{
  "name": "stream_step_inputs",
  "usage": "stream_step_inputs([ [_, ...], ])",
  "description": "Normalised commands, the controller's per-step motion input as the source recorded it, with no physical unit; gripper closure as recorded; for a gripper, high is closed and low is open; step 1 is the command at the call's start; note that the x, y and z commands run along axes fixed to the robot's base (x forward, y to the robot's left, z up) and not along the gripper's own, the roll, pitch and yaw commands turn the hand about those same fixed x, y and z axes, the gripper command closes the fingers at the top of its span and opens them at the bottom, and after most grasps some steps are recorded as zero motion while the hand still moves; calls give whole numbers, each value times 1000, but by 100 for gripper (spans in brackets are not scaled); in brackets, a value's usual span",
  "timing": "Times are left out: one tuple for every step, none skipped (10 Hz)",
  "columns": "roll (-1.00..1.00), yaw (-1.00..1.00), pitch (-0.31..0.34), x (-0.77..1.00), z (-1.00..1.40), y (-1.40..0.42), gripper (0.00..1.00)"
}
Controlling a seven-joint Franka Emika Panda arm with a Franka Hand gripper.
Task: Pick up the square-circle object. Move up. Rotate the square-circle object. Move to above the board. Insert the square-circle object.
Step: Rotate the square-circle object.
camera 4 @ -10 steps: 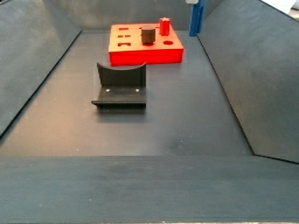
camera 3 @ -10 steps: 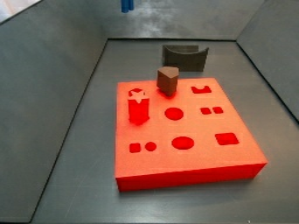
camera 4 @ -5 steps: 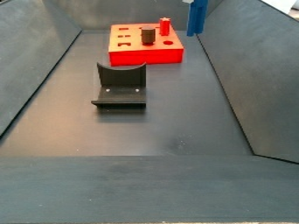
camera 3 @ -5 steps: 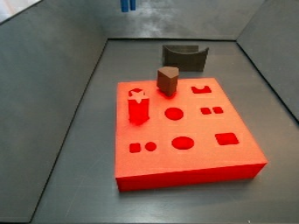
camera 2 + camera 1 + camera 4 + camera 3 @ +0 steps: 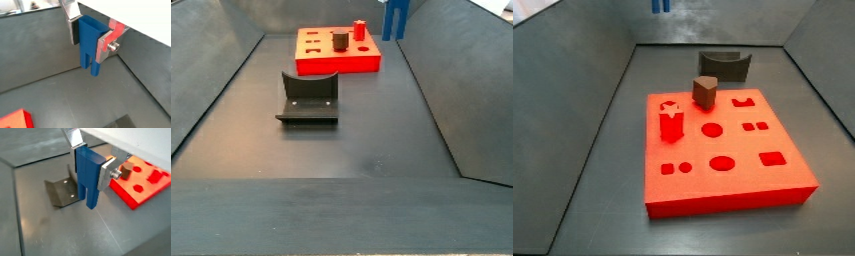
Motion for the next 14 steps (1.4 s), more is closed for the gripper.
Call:
stream_step_inputs([
  [-15, -1000, 18, 1, 1, 12, 100],
  [-20, -1000, 24, 1, 2, 13, 100],
  [-20, -856, 24, 2, 2, 13, 100],
  [-20, -531, 24, 2, 2, 13, 100],
  [-20, -308, 23, 3, 3, 13, 100],
  [-20, -207, 23, 3, 3, 13, 100],
  [-20, -146, 23, 0, -1000, 0, 100],
  [-19, -109, 11, 6, -1000, 1, 100],
  [-19, -85, 0, 18, -1000, 3, 100],
  [-21, -75, -6, 19, -1000, 5, 100],
  [-24, -68, -16, 16, -1000, 7, 100],
  [-26, -65, -28, 16, -1000, 8, 100],
  [-29, -61, -33, 19, -1000, 10, 100],
  [-32, -59, -36, 23, -1000, 12, 100],
])
